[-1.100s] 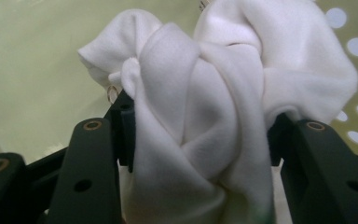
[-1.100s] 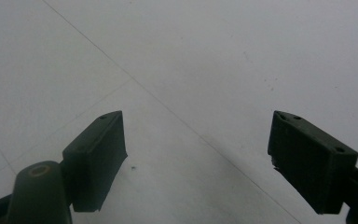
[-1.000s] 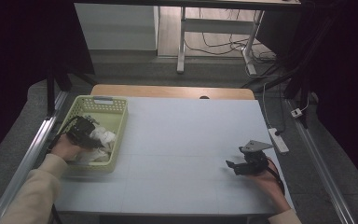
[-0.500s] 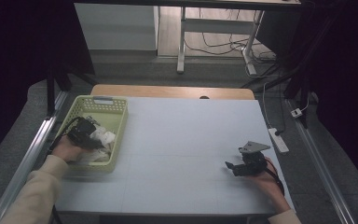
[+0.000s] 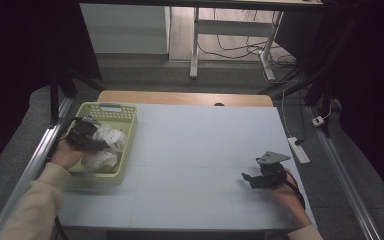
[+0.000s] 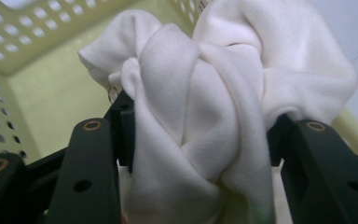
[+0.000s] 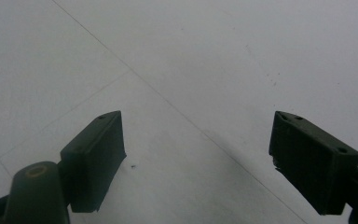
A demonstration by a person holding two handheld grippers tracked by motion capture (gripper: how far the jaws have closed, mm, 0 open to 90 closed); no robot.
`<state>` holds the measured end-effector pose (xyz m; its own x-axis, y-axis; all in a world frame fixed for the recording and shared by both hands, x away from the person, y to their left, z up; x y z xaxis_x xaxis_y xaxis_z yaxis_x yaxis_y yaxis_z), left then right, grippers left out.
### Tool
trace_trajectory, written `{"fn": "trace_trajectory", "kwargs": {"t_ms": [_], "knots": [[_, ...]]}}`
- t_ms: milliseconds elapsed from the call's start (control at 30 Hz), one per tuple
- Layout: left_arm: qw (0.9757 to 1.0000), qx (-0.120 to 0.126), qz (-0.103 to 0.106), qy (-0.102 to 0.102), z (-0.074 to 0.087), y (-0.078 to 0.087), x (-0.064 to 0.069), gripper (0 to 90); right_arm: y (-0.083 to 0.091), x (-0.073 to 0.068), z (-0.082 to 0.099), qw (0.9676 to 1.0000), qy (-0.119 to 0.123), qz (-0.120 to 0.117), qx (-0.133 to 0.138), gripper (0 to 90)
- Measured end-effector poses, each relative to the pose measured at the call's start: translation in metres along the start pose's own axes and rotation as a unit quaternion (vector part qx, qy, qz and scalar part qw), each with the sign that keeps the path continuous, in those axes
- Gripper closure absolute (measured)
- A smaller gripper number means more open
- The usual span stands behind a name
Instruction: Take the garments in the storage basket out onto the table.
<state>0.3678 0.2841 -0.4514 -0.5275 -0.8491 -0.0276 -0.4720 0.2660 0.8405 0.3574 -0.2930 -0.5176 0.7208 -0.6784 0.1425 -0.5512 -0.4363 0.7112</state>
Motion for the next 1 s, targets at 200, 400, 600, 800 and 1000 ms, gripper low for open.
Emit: {"fn": "trace_trajectory", "kwargs": {"t_ms": [200, 400, 600, 800, 1000], "knots": [[0.9994, 0.032, 0.003, 0.009, -0.006, 0.013, -0.001, 46.6, 0.000, 0.000, 0.000, 1.0000, -0.001, 0.000, 0.001, 18.0], [0.9988, 0.050, 0.002, 0.004, -0.012, 0.018, 0.004, 46.6, 0.000, 0.000, 0.000, 1.0000, -0.001, 0.000, 0.001, 18.0], [0.9977, 0.067, 0.006, 0.005, -0.017, 0.022, 0.007, 46.6, 0.000, 0.000, 0.000, 1.0000, -0.001, 0.001, 0.000, 18.1], [0.9974, 0.071, 0.008, 0.000, -0.020, 0.023, 0.011, 46.5, 0.000, 0.000, 0.000, 1.0000, -0.001, 0.000, 0.000, 18.1], [0.9976, 0.068, 0.012, -0.007, -0.024, 0.020, 0.015, 46.5, 0.000, 0.000, 0.000, 1.0000, -0.001, 0.002, 0.000, 18.2]]}}
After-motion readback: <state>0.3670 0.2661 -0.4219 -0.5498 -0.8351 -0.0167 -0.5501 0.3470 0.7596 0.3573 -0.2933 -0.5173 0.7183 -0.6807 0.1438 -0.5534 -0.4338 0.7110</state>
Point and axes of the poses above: each handheld gripper's, and its own axes: y roughly backward along the jaws, z roughly out of its underside, x roughly to its right, the point moved 1 cm from there along -y, roughly forward along the jaws, and after that the axes turned 2 degrees about -x, right-handed, at the moved point
